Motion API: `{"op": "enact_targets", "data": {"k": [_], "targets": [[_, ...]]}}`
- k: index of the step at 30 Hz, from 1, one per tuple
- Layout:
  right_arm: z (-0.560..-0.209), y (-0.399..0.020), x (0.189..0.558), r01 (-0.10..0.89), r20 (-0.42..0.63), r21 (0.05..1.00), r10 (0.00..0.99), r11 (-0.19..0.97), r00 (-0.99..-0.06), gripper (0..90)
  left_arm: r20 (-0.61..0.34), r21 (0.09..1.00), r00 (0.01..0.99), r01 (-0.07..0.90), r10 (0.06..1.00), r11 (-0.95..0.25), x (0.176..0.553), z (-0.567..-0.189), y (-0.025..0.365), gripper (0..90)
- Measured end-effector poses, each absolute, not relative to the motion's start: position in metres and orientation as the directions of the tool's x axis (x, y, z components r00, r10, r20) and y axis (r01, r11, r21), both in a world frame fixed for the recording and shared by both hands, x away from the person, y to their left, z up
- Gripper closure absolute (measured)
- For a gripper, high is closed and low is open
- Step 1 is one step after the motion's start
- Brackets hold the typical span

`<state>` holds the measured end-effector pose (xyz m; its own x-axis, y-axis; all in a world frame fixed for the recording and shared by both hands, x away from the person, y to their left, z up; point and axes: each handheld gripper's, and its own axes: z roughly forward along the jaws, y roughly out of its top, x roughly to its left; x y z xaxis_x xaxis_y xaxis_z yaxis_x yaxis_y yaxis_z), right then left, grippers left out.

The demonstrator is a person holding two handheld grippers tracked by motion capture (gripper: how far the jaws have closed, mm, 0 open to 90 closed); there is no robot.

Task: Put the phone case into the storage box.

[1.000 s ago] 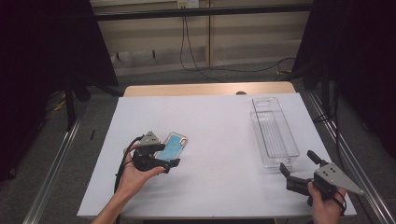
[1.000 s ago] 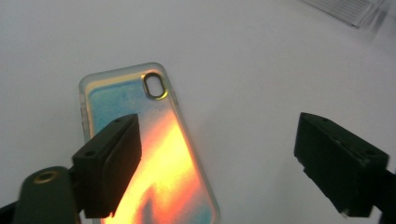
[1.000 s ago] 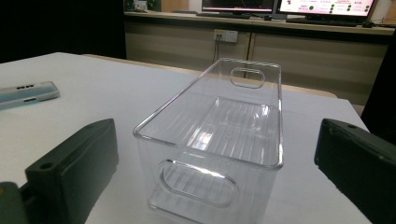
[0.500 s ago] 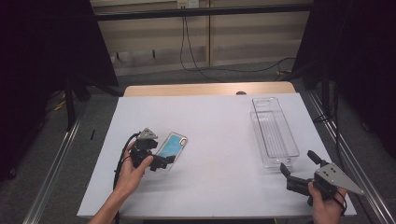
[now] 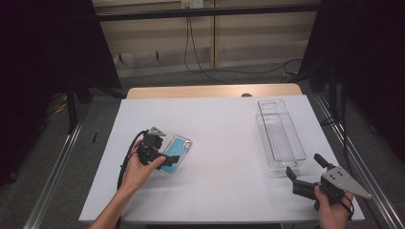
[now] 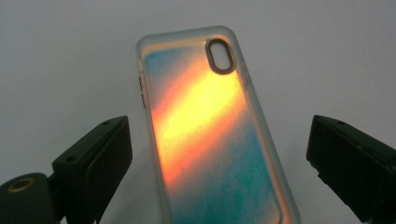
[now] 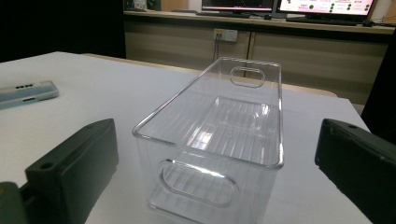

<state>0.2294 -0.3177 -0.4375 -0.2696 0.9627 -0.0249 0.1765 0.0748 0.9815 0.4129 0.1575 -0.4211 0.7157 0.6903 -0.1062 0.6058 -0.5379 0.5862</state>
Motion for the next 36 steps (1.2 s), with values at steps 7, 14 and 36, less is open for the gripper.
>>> {"op": "enact_targets", "data": {"k": [7, 14, 36], "targets": [[-0.438, -0.318, 0.23, 0.177, -0.024, 0.981, 0.963, 0.074, -0.269, 0.0, -0.089, 0.543, 0.722, 0.612, 0.686, -0.575, 0.421, -0.423, 0.149, 8.3], [-0.437, -0.318, 0.229, 0.177, -0.026, 0.981, 0.963, 0.075, -0.268, 0.0, -0.077, 0.515, 0.734, 0.609, 0.675, -0.603, 0.427, -0.429, 0.142, 7.4], [-0.437, -0.317, 0.229, 0.176, -0.026, 0.981, 0.962, 0.077, -0.273, 0.0, -0.019, 0.474, 0.728, 0.61, 0.686, -0.634, 0.427, -0.441, 0.131, 8.6]]}}
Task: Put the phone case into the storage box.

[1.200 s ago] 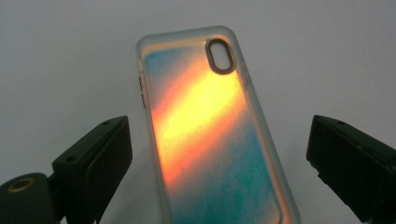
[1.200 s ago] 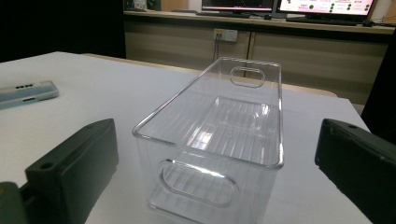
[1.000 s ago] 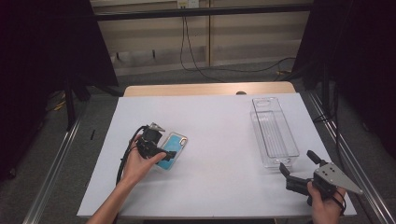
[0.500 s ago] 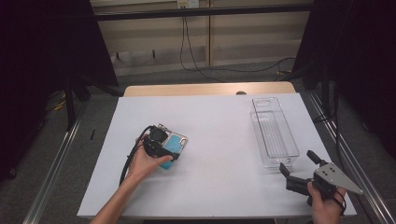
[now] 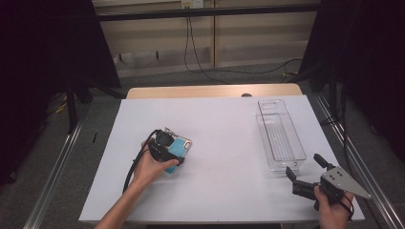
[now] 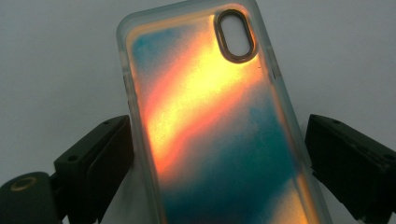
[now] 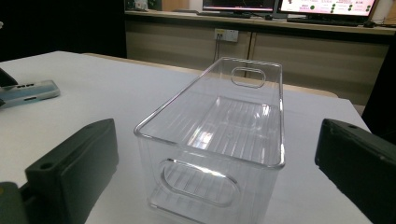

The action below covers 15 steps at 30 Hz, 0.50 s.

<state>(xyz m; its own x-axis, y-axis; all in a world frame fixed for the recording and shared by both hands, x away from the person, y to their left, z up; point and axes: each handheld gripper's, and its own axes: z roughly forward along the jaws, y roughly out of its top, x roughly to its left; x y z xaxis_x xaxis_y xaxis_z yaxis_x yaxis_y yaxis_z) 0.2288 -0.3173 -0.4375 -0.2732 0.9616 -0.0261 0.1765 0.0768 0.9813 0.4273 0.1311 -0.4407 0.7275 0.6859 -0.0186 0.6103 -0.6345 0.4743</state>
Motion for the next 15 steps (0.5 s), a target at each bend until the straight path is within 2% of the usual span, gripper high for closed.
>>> {"op": "enact_targets", "data": {"k": [11, 15], "targets": [[-0.4373, -0.3169, 0.2288, 0.176, -0.028, 0.981, 0.961, 0.079, -0.276, 0.0, -0.018, 0.49, 0.716, 0.615, 0.698, -0.618, 0.4251, -0.4435, 0.1318, 8.6], [-0.4374, -0.3161, 0.229, 0.176, -0.029, 0.981, 0.96, 0.081, -0.278, 0.0, -0.013, 0.482, 0.706, 0.625, 0.708, -0.615, 0.4243, -0.442, 0.13, 11.2]]}}
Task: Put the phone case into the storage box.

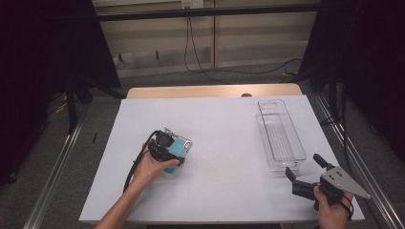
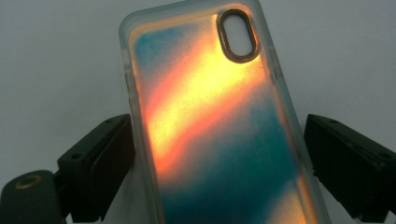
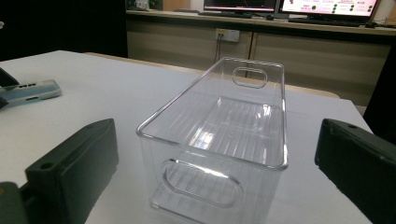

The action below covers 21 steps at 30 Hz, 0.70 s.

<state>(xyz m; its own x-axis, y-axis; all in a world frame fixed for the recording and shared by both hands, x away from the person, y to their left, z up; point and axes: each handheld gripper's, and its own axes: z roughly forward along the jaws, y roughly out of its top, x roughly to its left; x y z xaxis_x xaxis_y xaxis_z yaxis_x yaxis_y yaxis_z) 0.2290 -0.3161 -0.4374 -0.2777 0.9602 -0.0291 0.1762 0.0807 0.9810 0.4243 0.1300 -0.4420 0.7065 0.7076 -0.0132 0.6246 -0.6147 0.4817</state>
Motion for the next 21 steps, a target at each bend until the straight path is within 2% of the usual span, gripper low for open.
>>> {"op": "enact_targets", "data": {"k": [21], "targets": [[-0.438, -0.3166, 0.2303, 0.179, -0.026, 0.981, 0.959, 0.079, -0.281, 0.0, -0.013, 0.475, 0.707, 0.627, 0.707, -0.618, 0.4232, -0.4376, 0.1289, 16.6]]}}
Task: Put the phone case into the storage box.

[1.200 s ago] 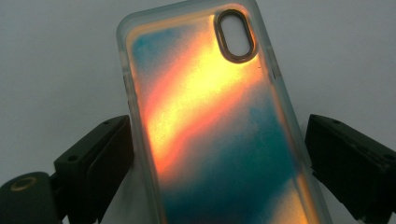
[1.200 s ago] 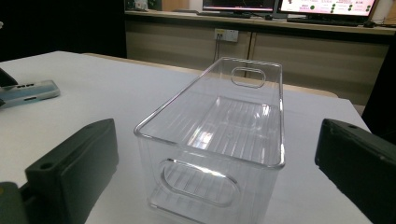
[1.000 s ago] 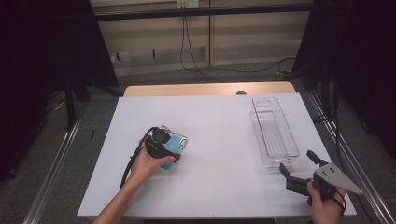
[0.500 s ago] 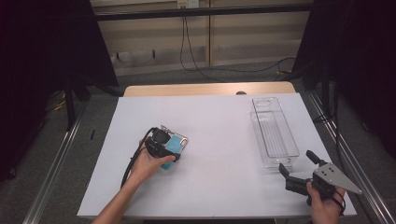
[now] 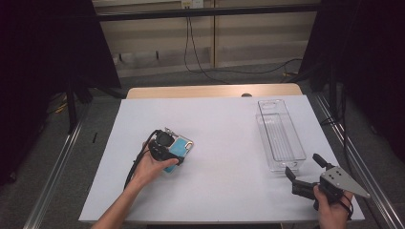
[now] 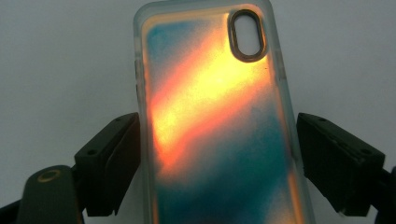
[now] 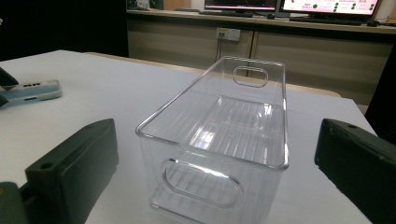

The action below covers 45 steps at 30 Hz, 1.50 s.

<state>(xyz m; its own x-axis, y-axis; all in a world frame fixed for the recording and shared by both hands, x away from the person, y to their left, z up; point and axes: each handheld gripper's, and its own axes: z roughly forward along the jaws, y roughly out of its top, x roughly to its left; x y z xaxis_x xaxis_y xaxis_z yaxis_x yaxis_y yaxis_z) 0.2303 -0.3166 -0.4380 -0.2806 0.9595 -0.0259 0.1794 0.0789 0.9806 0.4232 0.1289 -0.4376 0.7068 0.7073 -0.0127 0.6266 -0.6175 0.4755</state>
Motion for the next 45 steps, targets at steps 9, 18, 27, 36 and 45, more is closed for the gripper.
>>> {"op": "enact_targets", "data": {"k": [9, 18, 27, 36, 45], "targets": [[-0.438, -0.317, 0.23, 0.18, -0.026, 0.981, 0.96, 0.079, -0.279, 0.0, -0.012, 0.483, 0.719, 0.613, 0.695, -0.626, 0.422, -0.436, 0.131, 16.9], [-0.438, -0.317, 0.23, 0.178, -0.027, 0.981, 0.96, 0.079, -0.278, 0.0, -0.018, 0.499, 0.72, 0.608, 0.694, -0.618, 0.42, -0.432, 0.13, 16.9], [-0.438, -0.317, 0.229, 0.178, -0.027, 0.981, 0.96, 0.079, -0.277, 0.0, -0.004, 0.534, 0.717, 0.591, 0.697, -0.605, 0.418, -0.427, 0.135, 16.9], [-0.438, -0.317, 0.229, 0.177, -0.026, 0.981, 0.961, 0.077, -0.277, 0.0, 0.017, 0.585, 0.718, 0.557, 0.696, -0.589, 0.408, -0.42, 0.133, 16.9], [-0.437, -0.318, 0.229, 0.177, -0.026, 0.981, 0.961, 0.077, -0.277, 0.0, 0.008, 0.633, 0.702, 0.548, 0.713, -0.547, 0.405, -0.414, 0.137, 16.9]]}}
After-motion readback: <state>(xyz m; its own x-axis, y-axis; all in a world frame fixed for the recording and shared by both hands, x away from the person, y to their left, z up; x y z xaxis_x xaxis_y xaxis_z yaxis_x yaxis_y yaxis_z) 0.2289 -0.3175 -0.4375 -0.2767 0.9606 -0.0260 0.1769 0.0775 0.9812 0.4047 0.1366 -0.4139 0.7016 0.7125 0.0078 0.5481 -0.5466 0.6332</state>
